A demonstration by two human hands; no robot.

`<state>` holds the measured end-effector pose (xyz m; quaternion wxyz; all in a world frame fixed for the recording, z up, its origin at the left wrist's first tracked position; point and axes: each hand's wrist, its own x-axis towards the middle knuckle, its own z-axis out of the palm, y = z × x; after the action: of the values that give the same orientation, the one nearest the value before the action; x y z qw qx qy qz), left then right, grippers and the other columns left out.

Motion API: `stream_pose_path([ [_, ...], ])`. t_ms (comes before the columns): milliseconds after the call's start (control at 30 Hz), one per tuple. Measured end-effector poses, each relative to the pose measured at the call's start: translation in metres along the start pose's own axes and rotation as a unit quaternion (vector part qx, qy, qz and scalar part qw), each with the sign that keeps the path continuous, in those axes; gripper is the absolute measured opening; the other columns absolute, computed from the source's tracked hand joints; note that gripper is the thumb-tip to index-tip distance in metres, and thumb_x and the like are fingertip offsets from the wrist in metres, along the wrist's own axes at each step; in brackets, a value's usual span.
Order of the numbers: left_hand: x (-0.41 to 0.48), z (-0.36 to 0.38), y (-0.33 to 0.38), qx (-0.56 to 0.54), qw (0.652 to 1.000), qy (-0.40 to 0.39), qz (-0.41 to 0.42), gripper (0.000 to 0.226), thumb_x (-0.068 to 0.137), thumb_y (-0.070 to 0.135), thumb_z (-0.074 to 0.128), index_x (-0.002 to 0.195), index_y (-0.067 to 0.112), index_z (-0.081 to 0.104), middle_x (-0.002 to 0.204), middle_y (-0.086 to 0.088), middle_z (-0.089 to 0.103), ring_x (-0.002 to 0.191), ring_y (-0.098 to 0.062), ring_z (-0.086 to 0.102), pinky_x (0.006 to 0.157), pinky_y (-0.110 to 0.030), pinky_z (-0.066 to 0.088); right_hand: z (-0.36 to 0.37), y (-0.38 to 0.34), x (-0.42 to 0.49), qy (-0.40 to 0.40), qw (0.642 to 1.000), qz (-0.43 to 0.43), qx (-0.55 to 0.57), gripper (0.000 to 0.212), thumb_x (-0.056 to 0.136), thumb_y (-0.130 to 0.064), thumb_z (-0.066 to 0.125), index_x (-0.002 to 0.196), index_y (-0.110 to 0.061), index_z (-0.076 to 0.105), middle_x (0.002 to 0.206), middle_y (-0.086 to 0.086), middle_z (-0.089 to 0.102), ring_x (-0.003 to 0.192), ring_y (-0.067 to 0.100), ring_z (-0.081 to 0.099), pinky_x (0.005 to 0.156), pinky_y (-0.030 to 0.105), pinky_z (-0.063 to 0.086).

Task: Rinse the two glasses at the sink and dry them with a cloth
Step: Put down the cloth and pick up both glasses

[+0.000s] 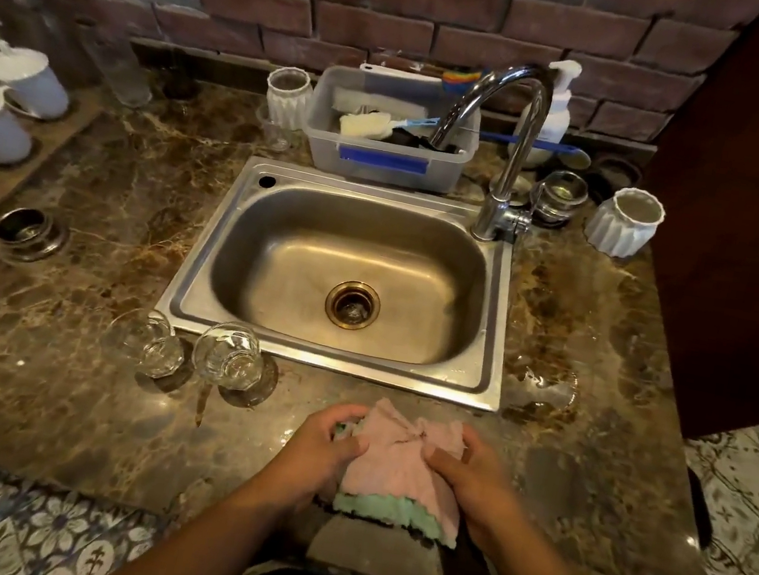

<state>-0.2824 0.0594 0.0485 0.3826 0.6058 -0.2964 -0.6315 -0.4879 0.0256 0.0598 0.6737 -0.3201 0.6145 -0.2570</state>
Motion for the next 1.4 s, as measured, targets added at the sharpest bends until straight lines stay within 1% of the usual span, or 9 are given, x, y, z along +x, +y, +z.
stream_pose_path([
  [133,0.013,0.001,-0.003,0.047,0.998,0.041,-0.014,0.025,0.091,-0.007,0.062,0.106,0.011,0.073,0.109,-0.028,0.072,0.086,-0.029,0.067,0.080,-0.042,0.054,-0.009,0.002,0.009,0.013,0.997,-0.016,-0.071,0.020,0.089,0.005,0.068,0.101,-0.011,0.067,0.111,0.020,0.074,0.102,0.034,0.070,0.094,0.050,0.055],
  [267,0.018,0.003,-0.002,0.225,0.972,0.056,0.044,0.025,0.087,-0.004,0.068,0.098,0.018,0.071,0.102,-0.003,0.071,0.088,-0.010,0.063,0.074,-0.008,0.046,-0.016,0.009,0.019,0.036,0.972,-0.052,-0.228,0.020,0.082,-0.014,0.075,0.098,-0.019,0.064,0.098,0.006,0.074,0.093,0.025,0.070,0.089,0.054,0.055],
  [400,0.020,0.010,0.000,0.369,0.924,0.054,0.087,0.027,0.092,0.000,0.058,0.109,0.015,0.073,0.105,0.003,0.062,0.100,-0.013,0.057,0.079,-0.017,0.038,-0.006,0.000,0.011,0.066,0.914,-0.097,-0.389,0.023,0.086,-0.029,0.073,0.103,-0.019,0.060,0.093,0.000,0.068,0.084,0.019,0.064,0.071,0.036,0.050],
  [600,0.019,0.008,-0.005,0.489,0.858,0.084,0.133,0.034,0.091,0.012,0.064,0.124,0.021,0.064,0.110,0.001,0.048,0.109,-0.020,0.051,0.095,-0.029,0.044,-0.008,0.005,0.010,0.113,0.853,-0.139,-0.490,0.026,0.090,-0.039,0.067,0.104,-0.023,0.052,0.101,0.002,0.061,0.084,0.018,0.059,0.070,0.037,0.052],
  [733,0.010,0.007,-0.008,0.543,0.820,0.102,0.147,0.053,0.095,0.027,0.062,0.145,0.026,0.044,0.145,-0.003,0.039,0.133,-0.022,0.037,0.111,-0.040,0.039,-0.015,0.012,0.006,0.112,0.811,-0.230,-0.526,0.054,0.087,-0.037,0.073,0.133,-0.021,0.049,0.127,0.003,0.052,0.112,0.020,0.056,0.092,0.031,0.051],
  [900,-0.007,0.005,-0.027,0.649,0.748,-0.012,0.139,0.073,0.096,0.061,0.031,0.159,0.032,0.011,0.170,0.000,0.001,0.155,-0.025,0.006,0.123,-0.047,0.010,-0.020,0.032,-0.005,0.041,0.722,-0.300,-0.622,0.076,0.086,-0.050,0.068,0.149,-0.017,0.041,0.154,0.005,0.043,0.141,0.027,0.043,0.115,0.040,0.038],
  [1067,-0.009,0.006,-0.035,0.669,0.736,-0.011,0.106,0.080,0.089,0.065,0.018,0.160,0.031,0.003,0.169,0.002,-0.008,0.156,-0.025,-0.007,0.119,-0.040,-0.012,-0.027,0.039,-0.008,-0.003,0.734,-0.262,-0.626,0.085,0.092,-0.055,0.059,0.160,-0.022,0.019,0.168,-0.001,0.017,0.156,0.024,0.013,0.121,0.034,0.007],
  [1233,-0.009,0.007,-0.026,0.678,0.729,-0.020,0.092,0.074,0.100,0.057,0.035,0.160,0.030,0.002,0.170,0.000,-0.004,0.156,-0.024,-0.005,0.126,-0.045,-0.003,-0.014,0.024,-0.011,0.000,0.720,-0.259,-0.644,0.087,0.089,-0.050,0.065,0.158,-0.018,0.024,0.166,0.004,0.023,0.153,0.026,0.021,0.124,0.036,0.015],
  [1400,-0.012,-0.013,-0.016,0.650,0.742,-0.057,0.154,0.071,0.099,0.045,0.051,0.159,0.026,0.018,0.169,-0.007,0.008,0.155,-0.027,0.009,0.126,-0.044,0.013,0.001,0.014,-0.013,0.009,0.683,-0.191,-0.705,0.090,0.089,-0.051,0.063,0.159,-0.019,0.016,0.167,0.004,0.014,0.152,0.027,0.016,0.124,0.047,0.020],
])
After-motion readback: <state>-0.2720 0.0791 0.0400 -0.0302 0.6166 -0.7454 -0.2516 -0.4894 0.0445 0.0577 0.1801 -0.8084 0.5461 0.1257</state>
